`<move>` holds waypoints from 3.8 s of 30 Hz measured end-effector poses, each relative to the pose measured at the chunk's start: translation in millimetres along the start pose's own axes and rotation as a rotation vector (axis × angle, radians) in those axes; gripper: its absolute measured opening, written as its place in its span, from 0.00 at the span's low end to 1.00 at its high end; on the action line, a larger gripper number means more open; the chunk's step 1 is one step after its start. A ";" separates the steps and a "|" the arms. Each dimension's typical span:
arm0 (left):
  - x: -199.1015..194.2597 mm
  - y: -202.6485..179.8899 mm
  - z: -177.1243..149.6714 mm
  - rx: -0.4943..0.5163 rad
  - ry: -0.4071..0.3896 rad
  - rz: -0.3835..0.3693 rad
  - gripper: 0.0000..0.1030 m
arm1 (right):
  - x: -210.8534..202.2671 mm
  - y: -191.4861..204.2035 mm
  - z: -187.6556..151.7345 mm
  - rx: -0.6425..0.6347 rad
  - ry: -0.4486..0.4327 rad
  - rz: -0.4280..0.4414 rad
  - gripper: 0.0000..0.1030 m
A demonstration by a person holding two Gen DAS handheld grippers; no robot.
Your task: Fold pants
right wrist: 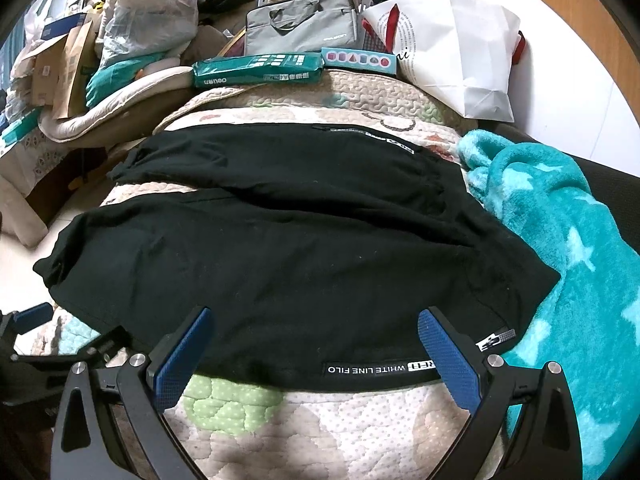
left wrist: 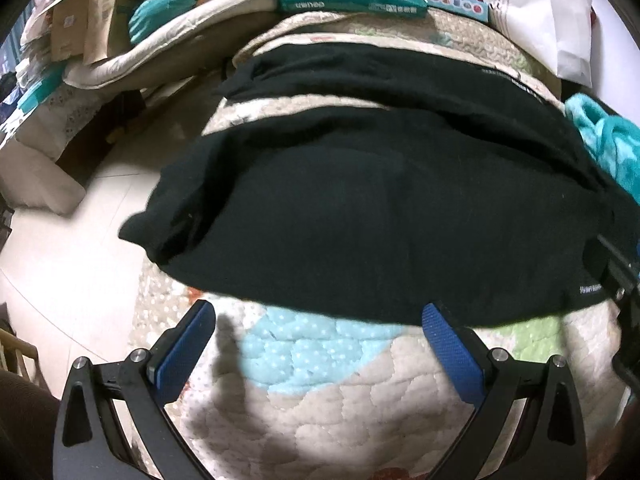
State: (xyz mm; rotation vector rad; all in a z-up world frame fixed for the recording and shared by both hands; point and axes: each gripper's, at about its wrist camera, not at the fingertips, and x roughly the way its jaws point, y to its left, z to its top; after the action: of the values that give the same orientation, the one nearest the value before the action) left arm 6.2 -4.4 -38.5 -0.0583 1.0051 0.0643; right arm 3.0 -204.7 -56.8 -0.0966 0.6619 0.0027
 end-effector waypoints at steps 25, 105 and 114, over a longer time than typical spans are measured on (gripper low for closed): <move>-55.7 108.3 9.6 -0.402 -0.167 -0.078 0.92 | -10.6 64.0 82.2 -0.232 0.053 0.364 0.95; 202.5 74.2 317.6 0.176 0.076 -0.295 0.91 | 255.7 -90.3 253.7 -0.153 0.336 0.450 0.70; 196.1 68.6 305.2 0.256 0.061 -0.352 0.58 | 257.0 -75.9 239.5 -0.256 0.372 0.469 0.58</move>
State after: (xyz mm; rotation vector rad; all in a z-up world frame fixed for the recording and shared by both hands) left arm 362.2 93.1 -42.3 -0.0019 1.0446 -0.3892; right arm 355.3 -265.8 -19.9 -0.1887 1.0422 0.5329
